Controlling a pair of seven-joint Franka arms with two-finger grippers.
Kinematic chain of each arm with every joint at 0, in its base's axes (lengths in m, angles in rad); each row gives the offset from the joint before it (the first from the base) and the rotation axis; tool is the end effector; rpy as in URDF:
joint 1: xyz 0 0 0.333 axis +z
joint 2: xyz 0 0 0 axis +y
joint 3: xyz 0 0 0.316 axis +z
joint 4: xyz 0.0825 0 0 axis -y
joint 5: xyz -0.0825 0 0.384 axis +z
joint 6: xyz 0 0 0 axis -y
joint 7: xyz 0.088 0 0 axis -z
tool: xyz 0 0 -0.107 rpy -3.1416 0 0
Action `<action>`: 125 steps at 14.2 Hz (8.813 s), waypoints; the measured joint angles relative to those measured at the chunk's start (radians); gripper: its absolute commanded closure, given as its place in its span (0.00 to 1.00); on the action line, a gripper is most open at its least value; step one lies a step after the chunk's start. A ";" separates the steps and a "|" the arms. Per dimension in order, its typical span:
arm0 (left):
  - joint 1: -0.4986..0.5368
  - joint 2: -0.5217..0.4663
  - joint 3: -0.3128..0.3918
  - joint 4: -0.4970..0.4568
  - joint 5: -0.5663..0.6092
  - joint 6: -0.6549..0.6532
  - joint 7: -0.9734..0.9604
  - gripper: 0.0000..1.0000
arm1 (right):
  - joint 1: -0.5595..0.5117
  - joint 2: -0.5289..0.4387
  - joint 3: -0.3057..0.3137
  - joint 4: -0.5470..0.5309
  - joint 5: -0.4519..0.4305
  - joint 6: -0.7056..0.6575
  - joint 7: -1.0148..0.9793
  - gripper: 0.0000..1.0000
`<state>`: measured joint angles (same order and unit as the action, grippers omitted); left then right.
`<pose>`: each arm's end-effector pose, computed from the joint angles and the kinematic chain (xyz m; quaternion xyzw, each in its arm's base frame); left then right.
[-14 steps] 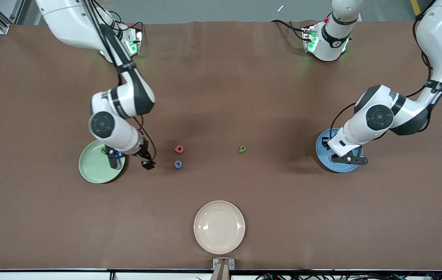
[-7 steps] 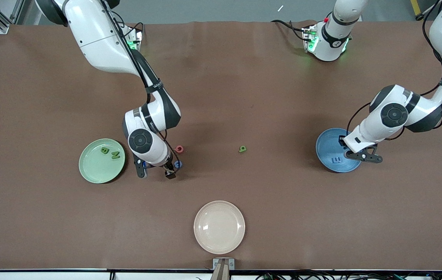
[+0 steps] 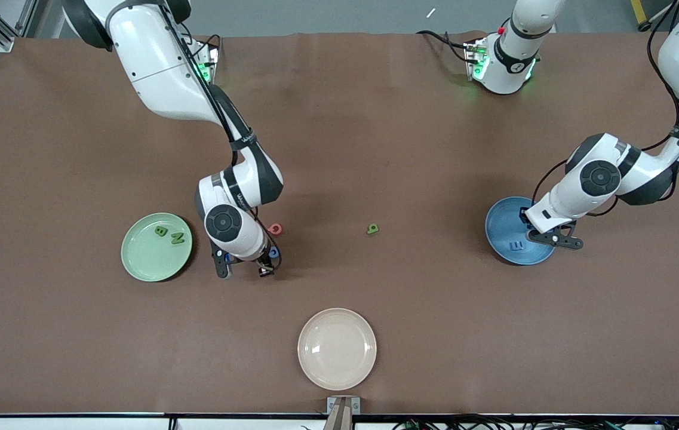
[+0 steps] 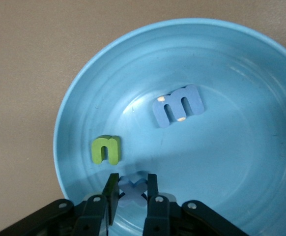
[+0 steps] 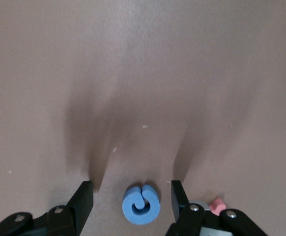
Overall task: Sort upper and lower case letters into plates
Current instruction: 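Reach the left gripper to the b while the right gripper grasps C, then drop the blue C with the right gripper while the left gripper approaches b, then grasp the green b with the left gripper while the right gripper reaches G, then drop the b with the left gripper while the right gripper grasps G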
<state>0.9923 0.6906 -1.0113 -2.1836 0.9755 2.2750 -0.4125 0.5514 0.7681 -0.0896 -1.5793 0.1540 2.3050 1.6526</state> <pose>0.5348 -0.0102 0.1931 -0.9893 0.1341 0.0280 0.0513 0.6166 0.3195 0.1837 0.8040 -0.5939 -0.0308 0.0042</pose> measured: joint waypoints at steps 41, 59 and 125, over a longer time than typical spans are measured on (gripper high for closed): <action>-0.637 0.008 -0.051 0.324 -0.271 -0.255 -0.604 0.00 | -0.412 -0.266 -0.041 -0.357 -0.052 -0.021 -0.760 1.00; -1.157 0.223 0.329 0.625 -0.289 -0.070 -1.071 0.16 | -0.481 -0.225 -0.021 -0.382 -0.053 0.087 -0.843 0.20; 0.037 0.098 -0.110 -0.019 0.045 -0.085 -0.293 0.82 | 0.126 -0.181 -0.043 -0.321 -0.003 0.195 0.124 0.34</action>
<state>1.0292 0.7881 -1.1216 -2.2030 1.0201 2.1900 -0.7055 0.6769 0.5872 -0.1326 -1.9002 0.1508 2.5003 1.7765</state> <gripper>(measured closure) 0.639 0.330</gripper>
